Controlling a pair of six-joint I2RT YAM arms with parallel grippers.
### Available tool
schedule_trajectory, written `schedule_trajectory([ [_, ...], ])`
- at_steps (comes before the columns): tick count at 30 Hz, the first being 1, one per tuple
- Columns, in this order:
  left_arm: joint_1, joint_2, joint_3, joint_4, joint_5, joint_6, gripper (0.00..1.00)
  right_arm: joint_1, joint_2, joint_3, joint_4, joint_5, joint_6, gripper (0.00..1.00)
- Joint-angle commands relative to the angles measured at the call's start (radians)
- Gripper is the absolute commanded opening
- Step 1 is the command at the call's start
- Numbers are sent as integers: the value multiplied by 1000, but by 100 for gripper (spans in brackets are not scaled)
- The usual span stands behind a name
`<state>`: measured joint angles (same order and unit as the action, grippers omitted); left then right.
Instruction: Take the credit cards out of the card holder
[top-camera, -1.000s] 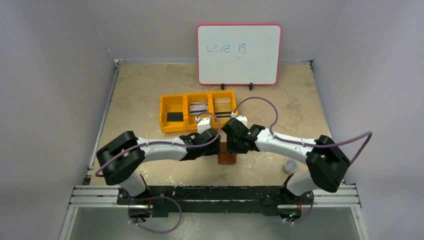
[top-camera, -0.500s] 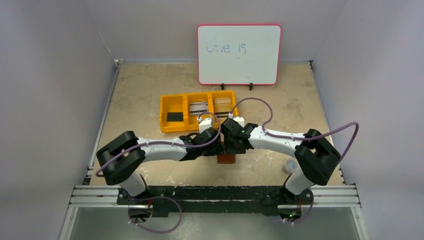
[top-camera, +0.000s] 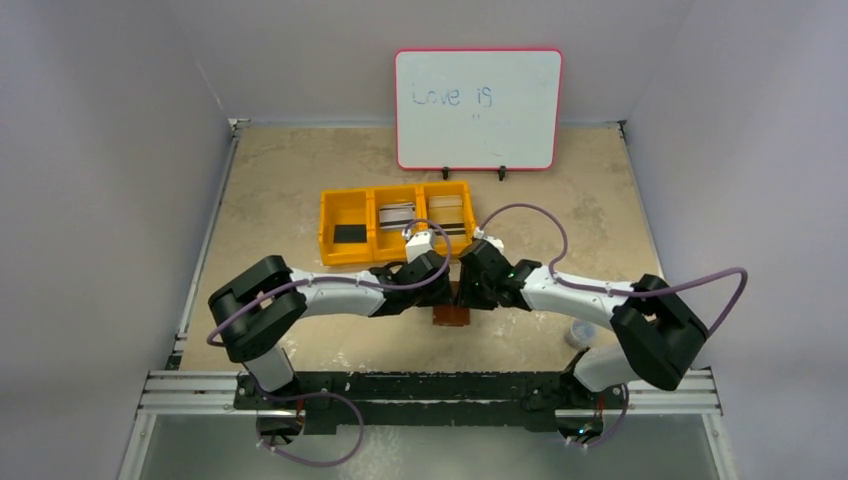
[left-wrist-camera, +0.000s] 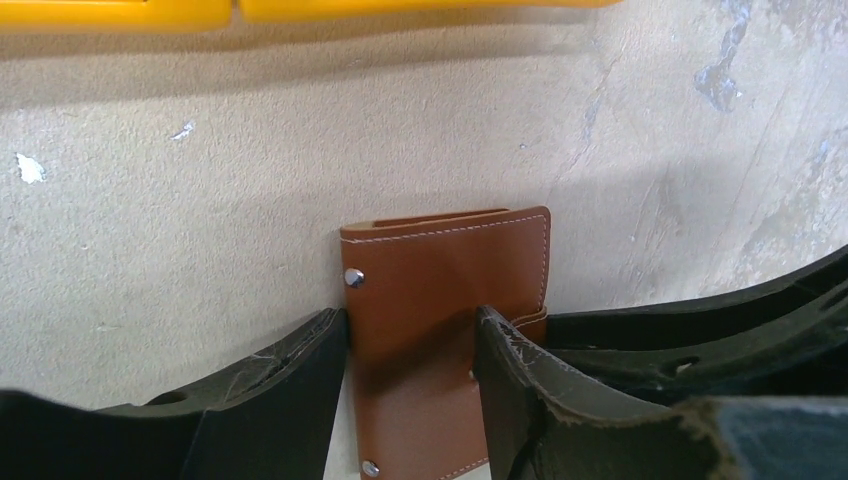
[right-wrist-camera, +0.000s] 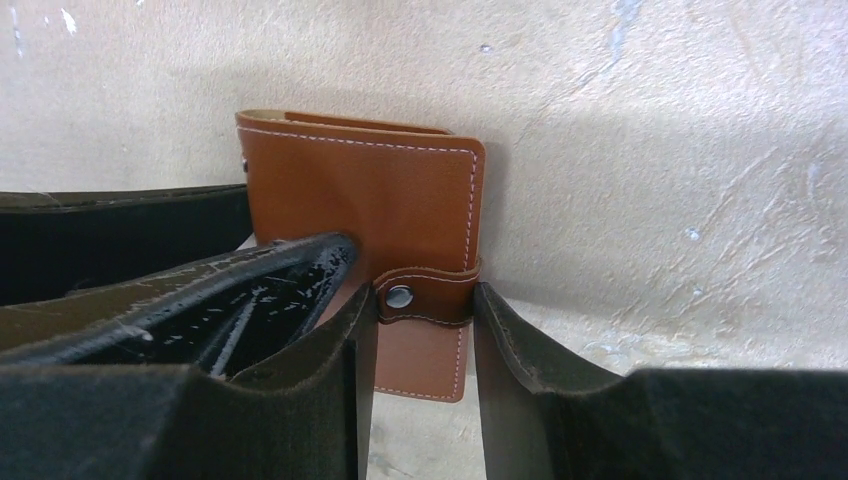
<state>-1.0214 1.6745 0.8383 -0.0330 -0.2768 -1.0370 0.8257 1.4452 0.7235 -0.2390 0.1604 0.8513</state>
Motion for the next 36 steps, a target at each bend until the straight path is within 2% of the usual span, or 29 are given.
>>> schedule_trajectory([
  [1,-1,87,-28,-159,-1,3,49,-83,-45,-99,71,-79,-36,10],
  [7,-7,117,-35,-179,-9,11,44,-193,-160,-200,222,-243,-97,8],
  [15,-19,152,-28,-209,-24,20,37,-266,-220,-280,307,-344,-85,7],
  [17,-22,134,-20,-215,-36,16,37,-273,-232,-271,262,-310,-79,9],
  [21,-23,81,-18,-231,-78,6,38,-273,-242,-225,123,-158,-30,23],
  [26,-23,55,-8,-252,-100,8,39,-273,-220,-132,-70,-23,26,26],
  [27,-22,54,-11,-247,-101,9,39,-273,-222,-133,-56,-30,24,25],
  [29,-22,51,-5,-240,-99,15,39,-273,-229,-143,-18,-70,6,15],
  [36,-23,-4,12,-246,-115,21,41,-273,-279,-110,-21,-47,-28,8],
])
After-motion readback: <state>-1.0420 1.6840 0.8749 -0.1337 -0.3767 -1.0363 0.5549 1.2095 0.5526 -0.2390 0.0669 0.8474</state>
